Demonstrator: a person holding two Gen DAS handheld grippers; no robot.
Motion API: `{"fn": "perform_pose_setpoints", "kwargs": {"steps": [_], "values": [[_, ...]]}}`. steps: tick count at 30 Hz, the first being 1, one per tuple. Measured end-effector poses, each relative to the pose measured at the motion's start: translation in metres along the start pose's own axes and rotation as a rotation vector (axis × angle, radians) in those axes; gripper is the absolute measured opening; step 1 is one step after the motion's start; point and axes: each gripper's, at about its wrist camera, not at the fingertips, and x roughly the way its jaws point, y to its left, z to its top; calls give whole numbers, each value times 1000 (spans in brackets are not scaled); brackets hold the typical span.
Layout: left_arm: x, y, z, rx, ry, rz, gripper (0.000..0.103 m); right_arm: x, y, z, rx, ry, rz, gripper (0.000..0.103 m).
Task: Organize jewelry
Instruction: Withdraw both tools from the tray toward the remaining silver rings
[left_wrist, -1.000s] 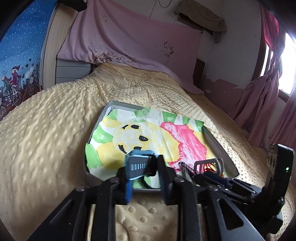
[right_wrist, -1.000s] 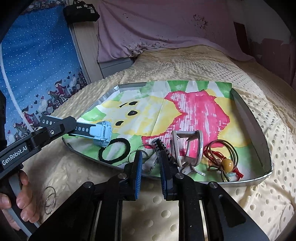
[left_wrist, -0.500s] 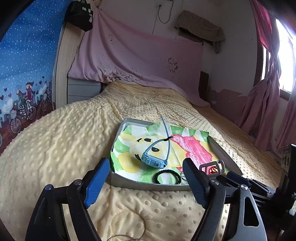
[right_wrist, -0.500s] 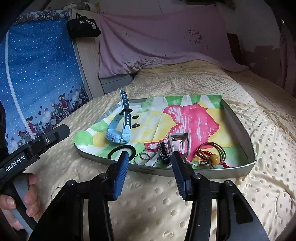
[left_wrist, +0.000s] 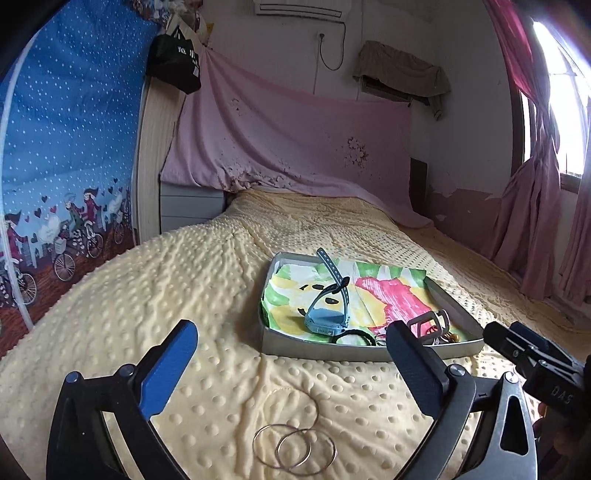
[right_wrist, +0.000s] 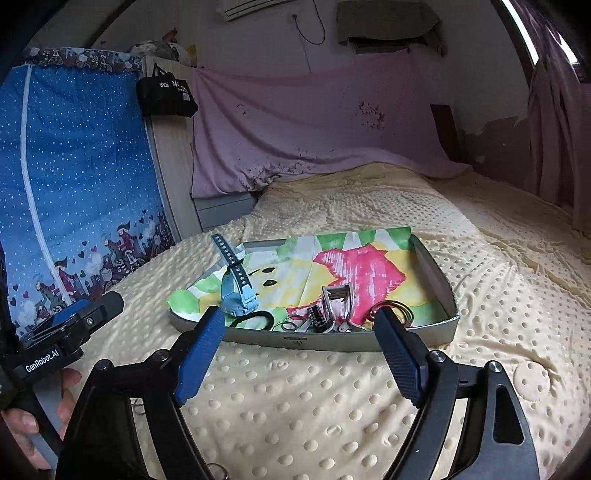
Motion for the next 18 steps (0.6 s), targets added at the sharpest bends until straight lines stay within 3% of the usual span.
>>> {"fn": "perform_pose_setpoints", "kwargs": {"steps": [8, 18], "values": [[-33, 7, -13, 12, -7, 6, 103, -40, 4, -10, 11, -37, -23, 94], [-70, 22, -30, 33, 5, 23, 103, -80, 20, -34, 20, -26, -46, 95]]}}
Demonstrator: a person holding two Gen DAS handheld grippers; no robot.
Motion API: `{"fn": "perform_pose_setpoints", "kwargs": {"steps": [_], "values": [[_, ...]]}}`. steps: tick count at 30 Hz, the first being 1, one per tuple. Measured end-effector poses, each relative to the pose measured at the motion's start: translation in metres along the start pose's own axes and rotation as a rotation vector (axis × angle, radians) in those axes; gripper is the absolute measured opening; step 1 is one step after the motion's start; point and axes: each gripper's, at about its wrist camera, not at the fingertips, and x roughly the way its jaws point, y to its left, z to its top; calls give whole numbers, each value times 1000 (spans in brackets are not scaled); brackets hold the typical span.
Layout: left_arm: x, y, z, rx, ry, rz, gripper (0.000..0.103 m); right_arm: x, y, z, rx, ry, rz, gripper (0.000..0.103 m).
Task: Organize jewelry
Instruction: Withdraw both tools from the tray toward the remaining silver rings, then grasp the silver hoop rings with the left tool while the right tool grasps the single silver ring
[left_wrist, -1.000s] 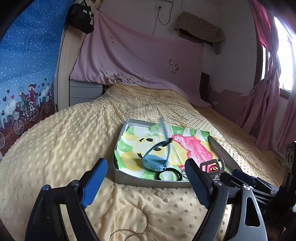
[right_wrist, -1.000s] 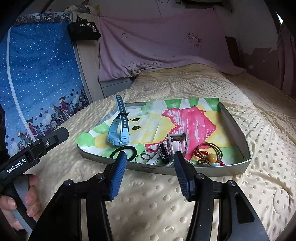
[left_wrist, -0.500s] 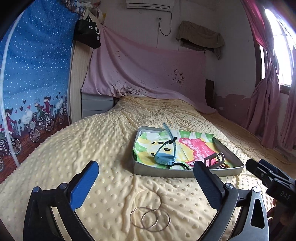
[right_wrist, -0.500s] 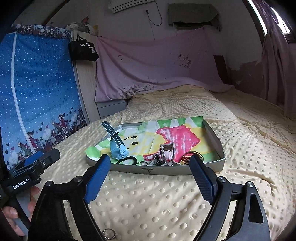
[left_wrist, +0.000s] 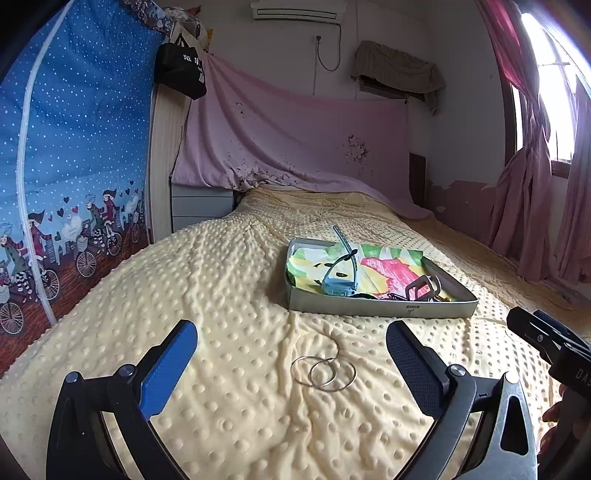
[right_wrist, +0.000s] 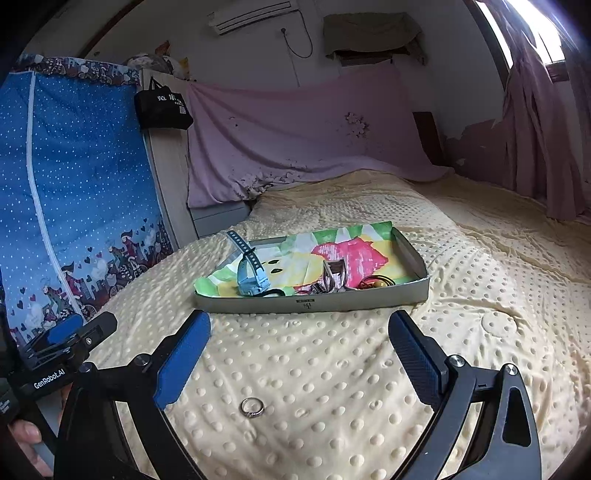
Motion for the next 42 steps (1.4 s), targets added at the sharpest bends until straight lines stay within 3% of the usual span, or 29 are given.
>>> {"fn": "perform_pose_setpoints", "kwargs": {"steps": [6, 13, 23, 26, 36, 42], "values": [[-18, 7, -5, 7, 9, -9, 103, -23, 11, -9, -13, -14, -16, 95], [-21, 15, -5, 13, 51, -24, 103, -26, 16, -16, -31, 52, -18, 95], [8, 18, -7, 57, 177, -91, 103, 0, 23, -26, -46, 166, 10, 95], [18, 17, -9, 66, 191, -110, 102, 8, 24, -30, -50, 187, 12, 87], [47, 6, -17, 103, 266, -195, 68, 33, 29, -39, -61, 260, 29, 59], [64, -4, -21, 144, 326, -233, 58, 48, 30, -46, -64, 314, 42, 47]]}}
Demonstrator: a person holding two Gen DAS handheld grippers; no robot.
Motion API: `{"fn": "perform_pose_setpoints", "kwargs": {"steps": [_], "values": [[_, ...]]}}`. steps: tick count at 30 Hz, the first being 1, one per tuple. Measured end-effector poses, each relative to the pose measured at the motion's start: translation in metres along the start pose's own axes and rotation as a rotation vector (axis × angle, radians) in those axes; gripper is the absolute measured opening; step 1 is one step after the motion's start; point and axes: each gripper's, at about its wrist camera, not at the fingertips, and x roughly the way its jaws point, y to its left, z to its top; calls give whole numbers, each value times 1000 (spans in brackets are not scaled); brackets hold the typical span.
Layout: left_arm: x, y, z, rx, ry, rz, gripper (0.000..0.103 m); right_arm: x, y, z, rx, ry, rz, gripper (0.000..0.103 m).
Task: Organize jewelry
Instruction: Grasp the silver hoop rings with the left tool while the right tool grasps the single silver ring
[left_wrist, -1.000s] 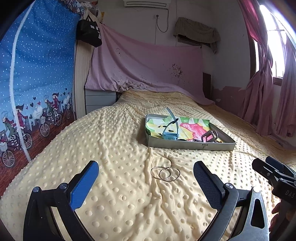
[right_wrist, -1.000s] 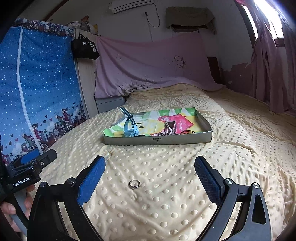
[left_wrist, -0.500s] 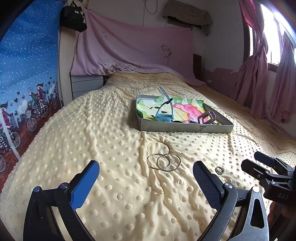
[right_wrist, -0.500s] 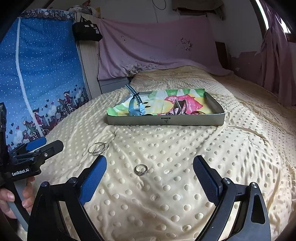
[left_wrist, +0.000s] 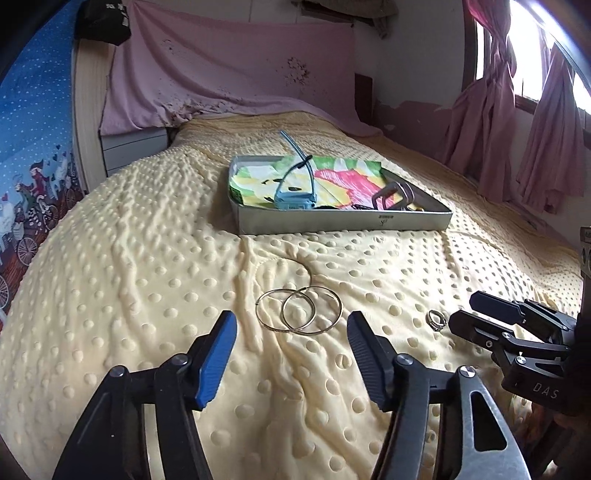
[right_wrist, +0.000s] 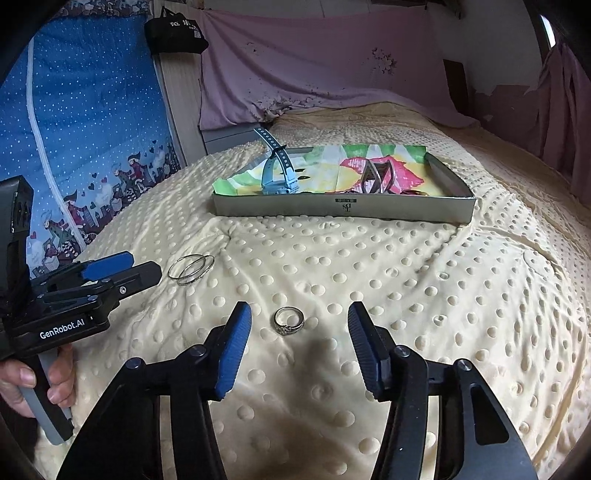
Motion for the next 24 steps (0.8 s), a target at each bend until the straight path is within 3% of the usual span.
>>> {"fn": "perform_pose_setpoints", "kwargs": {"steps": [10, 19, 24], "values": [[30, -1, 9, 26, 92, -22, 43, 17, 0, -3, 10, 44, 27, 42], [44, -1, 12, 20, 125, -41, 40, 27, 0, -5, 20, 67, 38, 40], [49, -5, 12, 24, 142, -60, 20, 31, -1, -6, 22, 80, 47, 40]]}}
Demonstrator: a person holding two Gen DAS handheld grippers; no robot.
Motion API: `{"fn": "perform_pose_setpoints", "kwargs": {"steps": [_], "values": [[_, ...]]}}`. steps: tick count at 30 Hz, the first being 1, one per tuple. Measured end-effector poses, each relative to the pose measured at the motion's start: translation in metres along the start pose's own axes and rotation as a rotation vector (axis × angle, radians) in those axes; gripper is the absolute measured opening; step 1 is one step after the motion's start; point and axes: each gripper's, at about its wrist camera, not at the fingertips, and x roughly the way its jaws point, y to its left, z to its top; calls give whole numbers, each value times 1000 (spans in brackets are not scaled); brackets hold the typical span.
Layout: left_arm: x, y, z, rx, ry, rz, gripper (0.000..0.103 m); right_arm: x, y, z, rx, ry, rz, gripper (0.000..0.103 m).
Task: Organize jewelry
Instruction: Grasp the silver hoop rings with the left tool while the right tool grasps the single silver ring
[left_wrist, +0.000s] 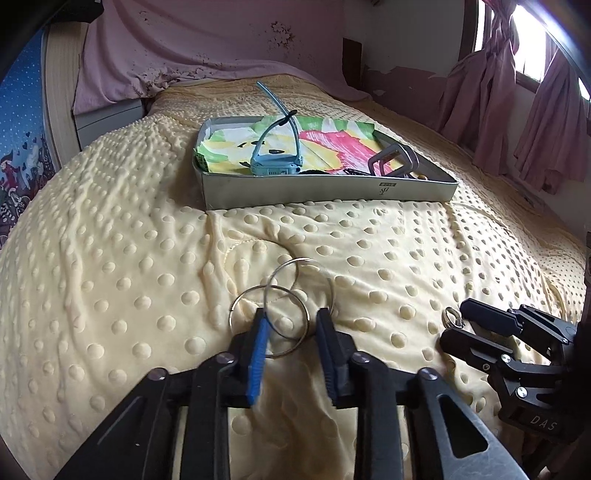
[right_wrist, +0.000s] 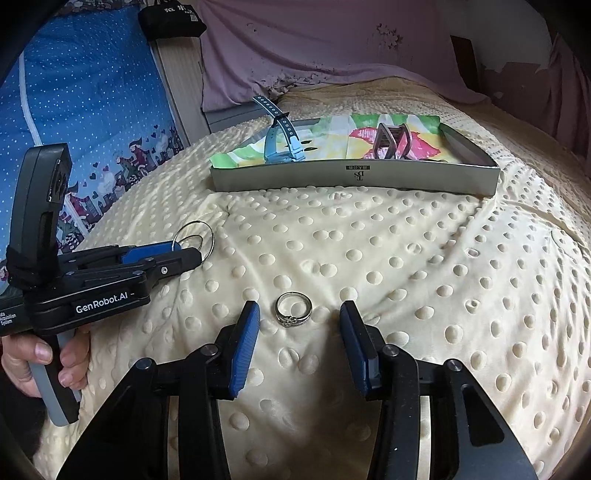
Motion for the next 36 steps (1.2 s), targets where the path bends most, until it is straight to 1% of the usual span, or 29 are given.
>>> {"fn": "perform_pose_setpoints", "kwargs": {"steps": [1, 3, 4, 6, 11, 18, 25, 36], "values": [[0, -1, 0, 3, 0, -2, 17, 1, 0, 0, -1, 1, 2, 39], [0, -2, -1, 7, -3, -4, 13, 2, 0, -1, -1, 4, 10, 29], [-1, -3, -1, 8, -6, -5, 11, 2, 1, -1, -3, 7, 16, 28], [-3, -3, -1, 7, -7, -15, 9, 3, 3, -1, -13, 10, 21, 24], [-7, -5, -3, 7, -18, -50, 6, 3, 3, -2, -12, 7, 37, 19], [-19, -14, -6, 24, -41, -65, 5, -7, 3, -4, -22, -36, 60, 18], [-31, -21, -2, 41, -67, -52, 4, -18, 3, -2, -26, -80, 73, 18], [-47, -32, 27, 38, -141, -57, 4, -25, -11, 18, -1, -136, 75, 18]]}}
